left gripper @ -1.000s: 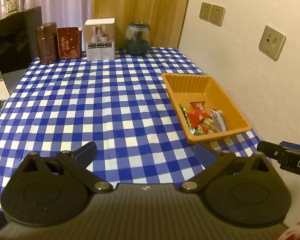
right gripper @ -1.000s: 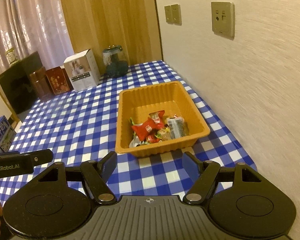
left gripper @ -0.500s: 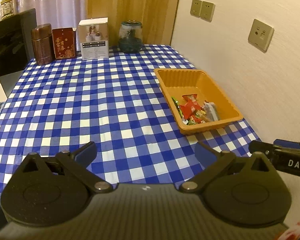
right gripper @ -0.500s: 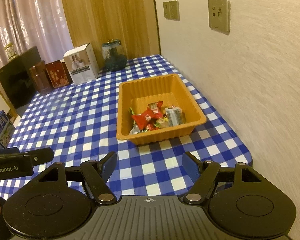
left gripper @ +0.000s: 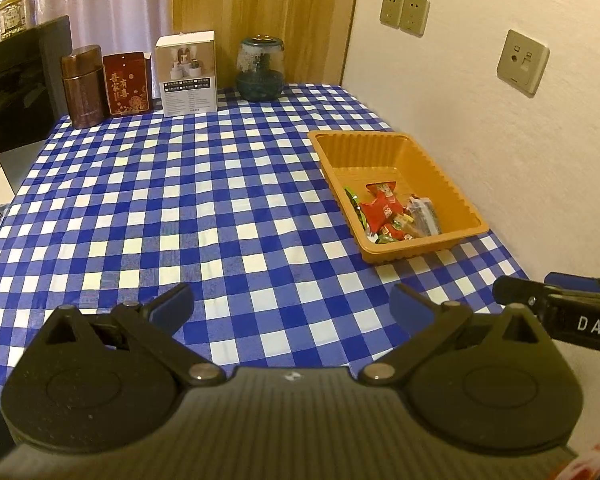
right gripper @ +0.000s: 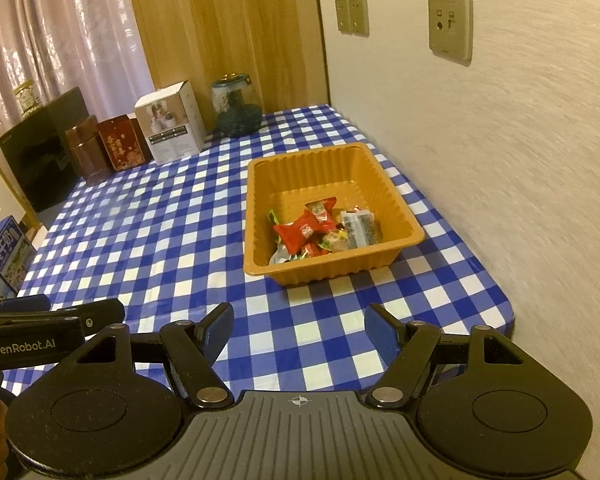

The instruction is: Organize snacks

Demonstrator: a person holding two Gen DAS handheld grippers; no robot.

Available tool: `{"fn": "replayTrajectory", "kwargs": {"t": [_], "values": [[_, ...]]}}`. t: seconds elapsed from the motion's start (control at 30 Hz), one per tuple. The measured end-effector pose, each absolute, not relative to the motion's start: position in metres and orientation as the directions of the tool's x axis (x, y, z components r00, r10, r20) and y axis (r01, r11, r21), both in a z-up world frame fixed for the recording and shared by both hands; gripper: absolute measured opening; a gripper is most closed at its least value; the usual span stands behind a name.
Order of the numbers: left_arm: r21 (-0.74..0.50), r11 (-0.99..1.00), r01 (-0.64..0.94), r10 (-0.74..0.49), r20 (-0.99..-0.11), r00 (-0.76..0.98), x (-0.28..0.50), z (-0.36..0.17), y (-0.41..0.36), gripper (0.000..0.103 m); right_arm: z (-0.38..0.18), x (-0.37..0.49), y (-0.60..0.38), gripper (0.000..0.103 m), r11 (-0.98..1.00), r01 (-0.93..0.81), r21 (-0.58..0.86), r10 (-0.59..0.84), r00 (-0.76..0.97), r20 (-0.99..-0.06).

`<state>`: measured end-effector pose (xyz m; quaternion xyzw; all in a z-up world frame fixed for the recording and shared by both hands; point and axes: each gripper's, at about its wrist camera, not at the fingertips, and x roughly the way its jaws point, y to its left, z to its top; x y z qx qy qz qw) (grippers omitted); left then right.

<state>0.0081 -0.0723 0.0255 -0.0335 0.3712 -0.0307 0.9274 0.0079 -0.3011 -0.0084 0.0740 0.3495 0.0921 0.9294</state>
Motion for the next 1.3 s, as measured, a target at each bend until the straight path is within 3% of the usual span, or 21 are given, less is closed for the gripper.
{"fn": "replayTrajectory", "kwargs": {"t": [1.3], "values": [[-0.084, 0.996, 0.030, -0.080, -0.687, 0.723, 0.0078, 0.0261, -0.0731, 0.103, -0.0118, 0.0072, -0.3014, 0.072, 0.973, -0.116, 0.201, 0.219, 0.741, -0.634]]}}
